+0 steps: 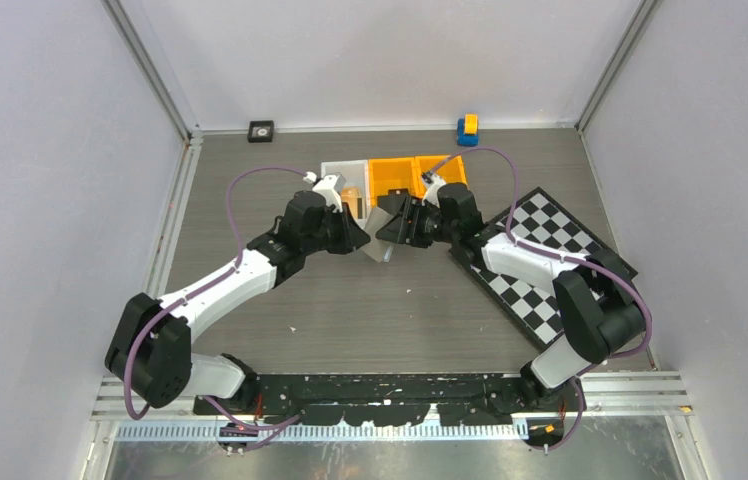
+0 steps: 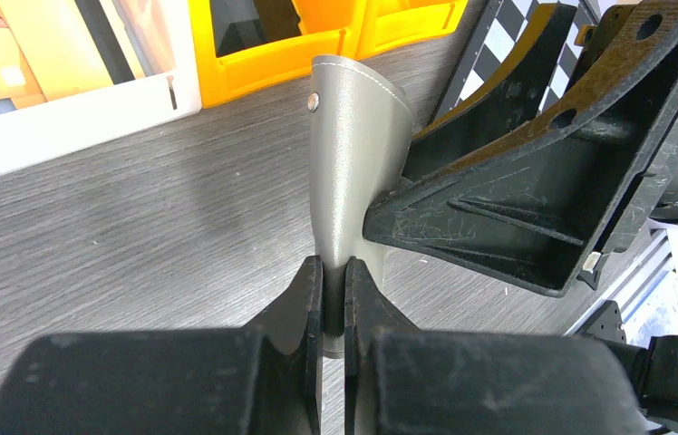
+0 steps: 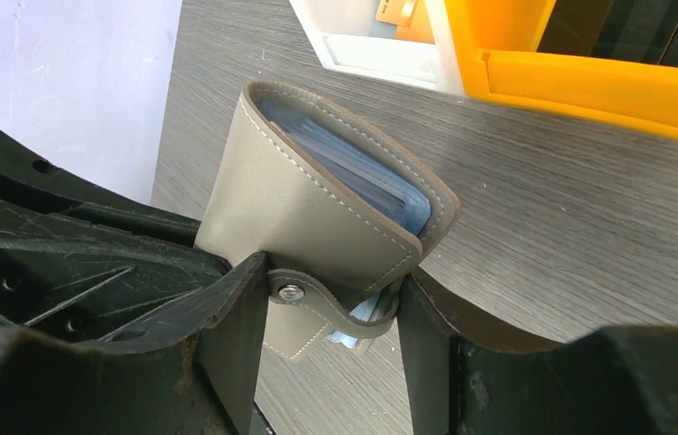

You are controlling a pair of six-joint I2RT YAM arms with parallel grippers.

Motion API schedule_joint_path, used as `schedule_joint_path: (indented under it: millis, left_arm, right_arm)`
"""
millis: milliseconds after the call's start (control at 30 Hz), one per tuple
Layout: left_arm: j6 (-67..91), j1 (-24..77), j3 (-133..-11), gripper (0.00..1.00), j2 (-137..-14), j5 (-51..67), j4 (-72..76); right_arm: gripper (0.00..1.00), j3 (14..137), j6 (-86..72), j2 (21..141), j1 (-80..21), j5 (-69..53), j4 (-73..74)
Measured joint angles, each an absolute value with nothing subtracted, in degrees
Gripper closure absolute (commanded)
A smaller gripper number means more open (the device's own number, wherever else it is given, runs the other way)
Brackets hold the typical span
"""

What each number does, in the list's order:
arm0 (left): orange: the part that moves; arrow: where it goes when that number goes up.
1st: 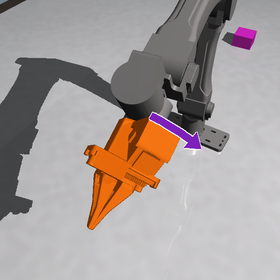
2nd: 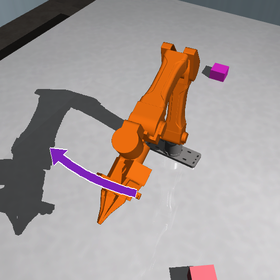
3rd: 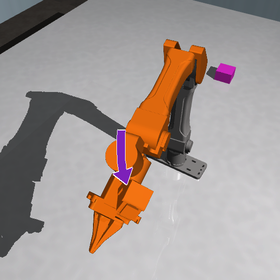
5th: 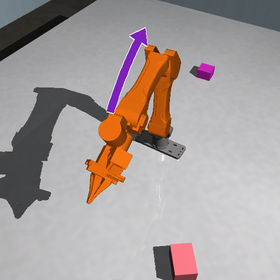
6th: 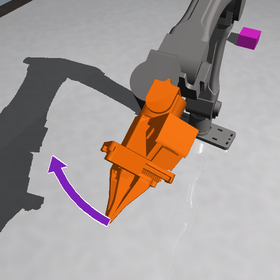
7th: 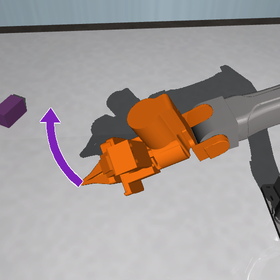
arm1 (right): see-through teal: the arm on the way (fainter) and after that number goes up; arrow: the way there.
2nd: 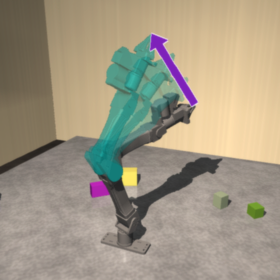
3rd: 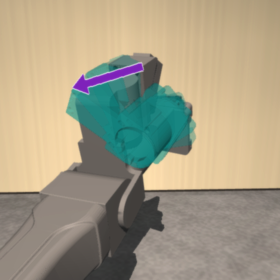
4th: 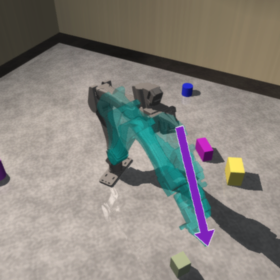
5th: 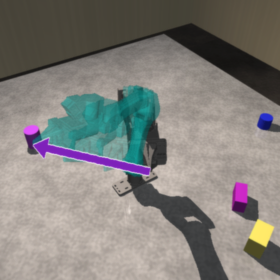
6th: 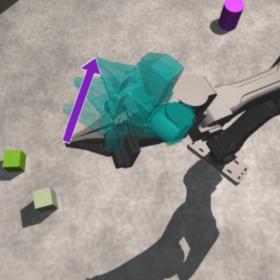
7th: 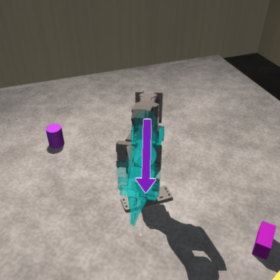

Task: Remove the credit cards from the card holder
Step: Open the card holder.

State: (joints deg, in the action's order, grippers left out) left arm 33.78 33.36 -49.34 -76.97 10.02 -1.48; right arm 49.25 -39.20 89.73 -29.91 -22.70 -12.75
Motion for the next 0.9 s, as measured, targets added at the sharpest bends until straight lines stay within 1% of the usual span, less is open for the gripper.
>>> schedule_joint_path:
  millis: [100, 167, 200, 267, 433, 567, 733, 800, 900]
  left_arm:
    - [33.76, 33.36, -49.25, 1.0, -76.38, 8.97, -1.63]
    - [33.76, 33.41, -49.25, 1.0, -76.09, 8.29, -1.8]
    - [33.71, 33.5, -49.25, 1.0, -75.92, 7.88, -2.02]
    - [33.52, 33.52, -49.25, 1.0, -75.48, 6.72, -2.5]
    - [33.34, 33.5, -49.25, 1.0, -74.06, 5.08, -3.36]
    - [33.32, 33.5, -49.25, 1.0, -73.41, 4.49, -3.36]
    - [33.36, 33.5, -49.25, 1.0, -73.41, 4.1, -3.77]
    - [33.43, 33.47, -49.25, 1.0, -73.43, 4.12, -3.84]
    - [33.8, 33.43, -49.25, 1.0, -73.43, 4.19, -3.84]
  right_arm:
    - [0.39, 50.74, -38.54, 90.0, -30.24, -21.87, -10.76]
    - [0.27, 51.55, -37.95, 90.24, -30.46, -20.99, -9.37]
    - [0.25, 51.79, -37.69, 90.32, -30.52, -20.36, -8.8]
    - [0.24, 51.99, -36.97, 90.76, -30.52, -17.87, -7.03]
    - [0.33, 51.99, -35.46, 92.55, -29.39, -11.6, -1.06]
    - [0.35, 51.72, -35.24, 93.06, -28.77, -9.13, 1.41]
    - [0.34, 47.59, -36.4, 91.66, -28.08, -11.66, -4.78]
    - [0.3, 44.64, -37.26, 90.0, -27.53, -13.91, -8.16]
    - [0.29, 42.3, -38.3, 88.49, -27.16, -16.75, -12.75]
